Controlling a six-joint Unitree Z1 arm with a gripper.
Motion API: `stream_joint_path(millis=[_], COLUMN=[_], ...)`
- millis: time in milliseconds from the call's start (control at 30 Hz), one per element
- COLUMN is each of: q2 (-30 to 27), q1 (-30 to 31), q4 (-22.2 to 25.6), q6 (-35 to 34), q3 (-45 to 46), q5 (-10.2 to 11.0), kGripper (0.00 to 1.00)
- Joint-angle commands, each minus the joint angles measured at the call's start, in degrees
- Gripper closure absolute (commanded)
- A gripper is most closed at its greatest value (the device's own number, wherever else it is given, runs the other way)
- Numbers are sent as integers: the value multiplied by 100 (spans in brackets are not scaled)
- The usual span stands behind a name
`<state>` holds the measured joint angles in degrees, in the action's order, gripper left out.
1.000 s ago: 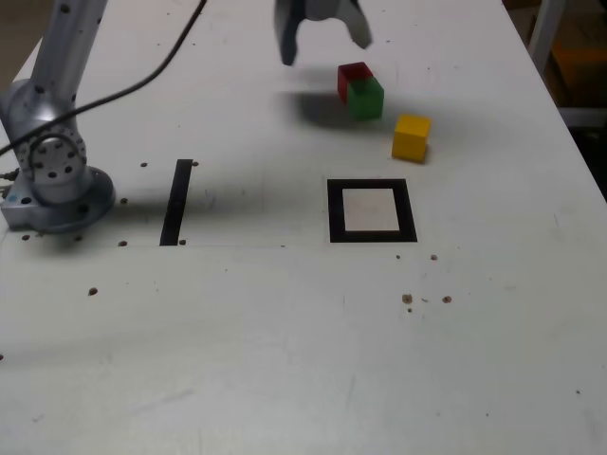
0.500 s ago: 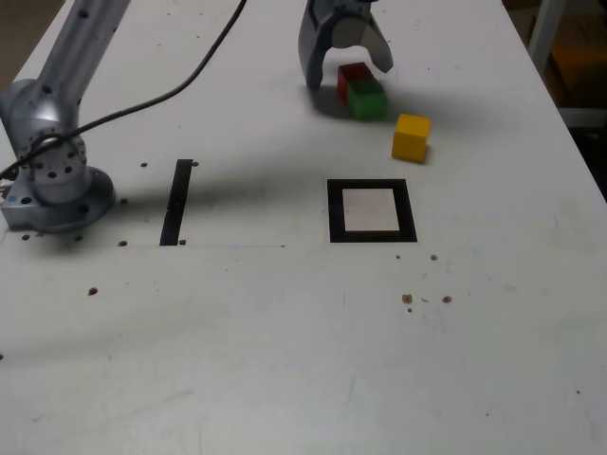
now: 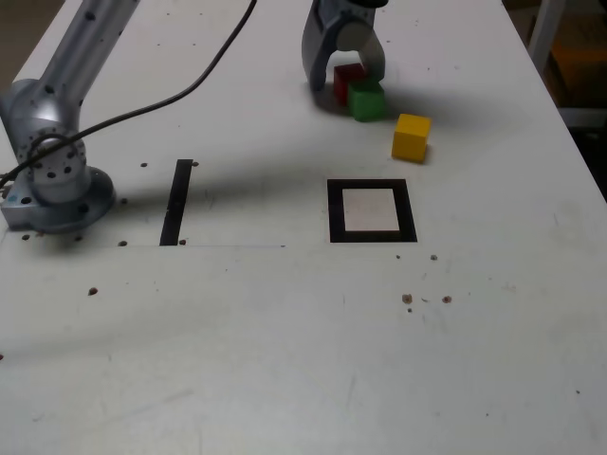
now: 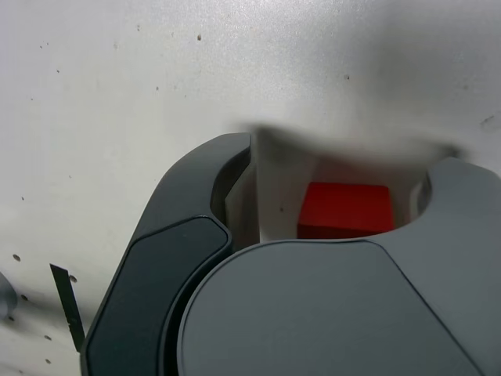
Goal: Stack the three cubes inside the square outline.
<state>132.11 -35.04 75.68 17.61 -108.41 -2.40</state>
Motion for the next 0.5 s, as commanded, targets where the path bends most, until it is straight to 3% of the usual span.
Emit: stream_joint_path(millis=[0, 200, 467], q2=[10, 26, 8], q1=[38, 116, 155], q4=[28, 13, -87], q6=[-9, 4, 122], q3=[-19, -111, -96], q5=[-6, -40, -2], kGripper=[35, 40, 64])
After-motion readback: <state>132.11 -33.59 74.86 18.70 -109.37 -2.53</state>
